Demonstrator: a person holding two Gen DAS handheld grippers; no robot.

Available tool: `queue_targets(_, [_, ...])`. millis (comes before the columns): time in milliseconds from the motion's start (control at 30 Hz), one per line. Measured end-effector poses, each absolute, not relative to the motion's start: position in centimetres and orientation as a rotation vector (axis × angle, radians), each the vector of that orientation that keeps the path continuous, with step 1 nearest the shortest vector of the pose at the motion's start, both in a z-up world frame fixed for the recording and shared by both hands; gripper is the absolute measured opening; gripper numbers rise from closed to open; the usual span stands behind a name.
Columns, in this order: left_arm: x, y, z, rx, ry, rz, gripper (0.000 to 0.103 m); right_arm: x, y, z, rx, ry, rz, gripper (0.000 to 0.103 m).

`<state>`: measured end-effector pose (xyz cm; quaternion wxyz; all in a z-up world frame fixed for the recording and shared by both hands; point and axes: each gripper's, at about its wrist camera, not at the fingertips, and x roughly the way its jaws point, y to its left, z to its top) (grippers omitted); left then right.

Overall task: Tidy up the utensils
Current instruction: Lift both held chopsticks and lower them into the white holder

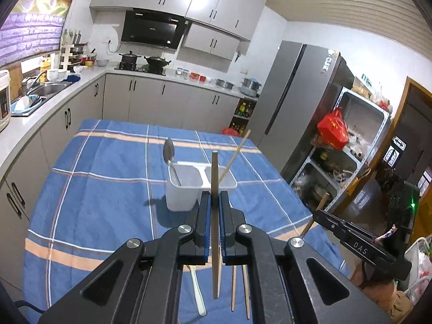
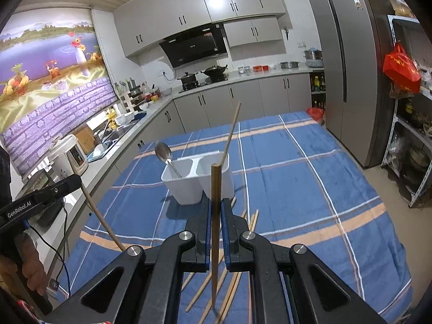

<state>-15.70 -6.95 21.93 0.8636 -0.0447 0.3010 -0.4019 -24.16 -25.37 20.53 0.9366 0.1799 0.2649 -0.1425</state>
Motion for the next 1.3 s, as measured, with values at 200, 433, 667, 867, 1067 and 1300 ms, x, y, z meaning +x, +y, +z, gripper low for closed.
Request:
queue_targets(200, [-13.9,-6.9,23.9,-0.112,0.597,-0.822,0.005,-23.2,-26.1,22.4,0.344,0.498,-0.284,0.007])
queue_targets(433, [-11.1,-8.3,25.8,-0.115,0.559,-0.796,0.005,-20.9,-27.3,25.8,0.282,0.446,-0.276,0.007])
queue_targets(667, [-7.6,-10.3,28.8,-0.13,0.493,-0.76,0.005,-17.5,-29.4,30.4,0.256,0.37,-0.243,0.007])
queue_targets(867, [-3.5,-13.4,29.9,-0.126,0.476,-0.717,0.005,-12.8,-31.3,31.4,0.241,0.356,-0.223,0.007])
queue_targets(1067, [-0.1,-17.5,27.4,-0.069,0.521,-0.674,0.005,-8.5,-33.2,28.1,0.263,0.429,-0.211,0.007])
queue_targets(1300, [2.7,-20.3,23.5,-0.038,0.613,-0.649,0.005,-5.8,-35.5,24.1,0.318,0.516,-0.195,0.007])
